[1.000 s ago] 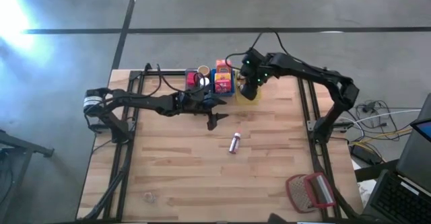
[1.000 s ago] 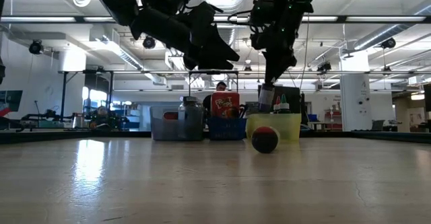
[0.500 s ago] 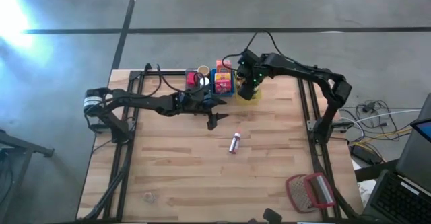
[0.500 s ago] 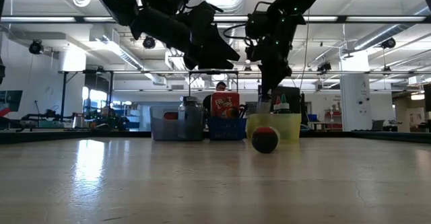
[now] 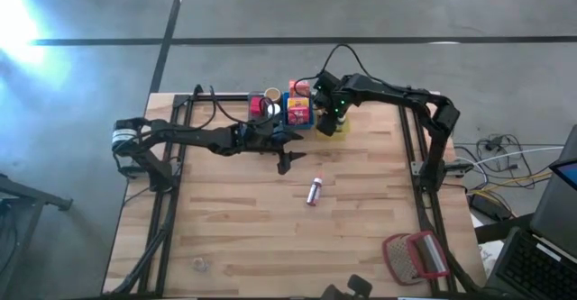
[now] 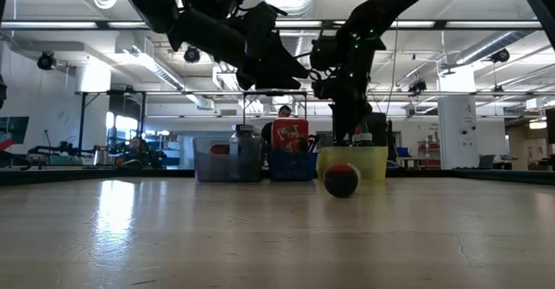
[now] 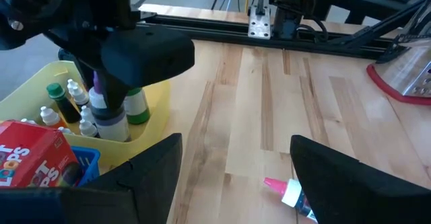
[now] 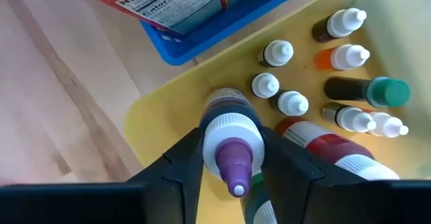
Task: Pick & Place Kitchen Items
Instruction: Put the large violet food coloring bottle into the yellow bin, then put the transparent spice bottle into the black bin
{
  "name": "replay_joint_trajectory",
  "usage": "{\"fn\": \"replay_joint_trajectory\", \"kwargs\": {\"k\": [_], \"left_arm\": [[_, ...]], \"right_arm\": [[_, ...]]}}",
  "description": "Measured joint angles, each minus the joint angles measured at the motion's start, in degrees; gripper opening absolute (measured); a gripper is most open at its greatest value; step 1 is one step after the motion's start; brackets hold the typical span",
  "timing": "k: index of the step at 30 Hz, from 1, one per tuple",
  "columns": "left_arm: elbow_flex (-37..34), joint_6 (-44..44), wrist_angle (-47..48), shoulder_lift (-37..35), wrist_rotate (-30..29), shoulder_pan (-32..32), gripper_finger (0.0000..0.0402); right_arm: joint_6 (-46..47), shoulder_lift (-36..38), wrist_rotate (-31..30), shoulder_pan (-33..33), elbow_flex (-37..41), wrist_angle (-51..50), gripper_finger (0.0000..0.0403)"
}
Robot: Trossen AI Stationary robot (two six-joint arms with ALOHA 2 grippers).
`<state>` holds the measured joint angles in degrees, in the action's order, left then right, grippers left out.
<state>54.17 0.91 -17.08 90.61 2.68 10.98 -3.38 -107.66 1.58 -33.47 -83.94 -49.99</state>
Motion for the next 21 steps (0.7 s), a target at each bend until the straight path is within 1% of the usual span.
{"fn": "replay_joint_trajectory", "kwargs": {"k": [3, 6, 15, 21], "left_arm": [[0.0, 0.0, 0.0, 0.0, 0.0, 0.0, 0.0282], [0.0, 0.0, 0.0, 0.0, 0.0, 0.0, 0.0282], [0.0, 0.0, 0.0, 0.0, 0.0, 0.0, 0.0282], [0.0, 0.0, 0.02, 0.0, 0.0, -0.02, 0.0282]], "right_arm": [[-0.29, -0.1, -0.04, -0.07, 0.0, 0.39, 0.0117], [-0.17, -0.11, -0.06, -0.12, 0.0, 1.57, 0.0118], [1.69, -0.11, -0.08, -0.15, 0.04, 2.58, 0.0193], [1.47, 0.31, -0.15, -0.17, 0.04, 2.66, 0.0226]]}}
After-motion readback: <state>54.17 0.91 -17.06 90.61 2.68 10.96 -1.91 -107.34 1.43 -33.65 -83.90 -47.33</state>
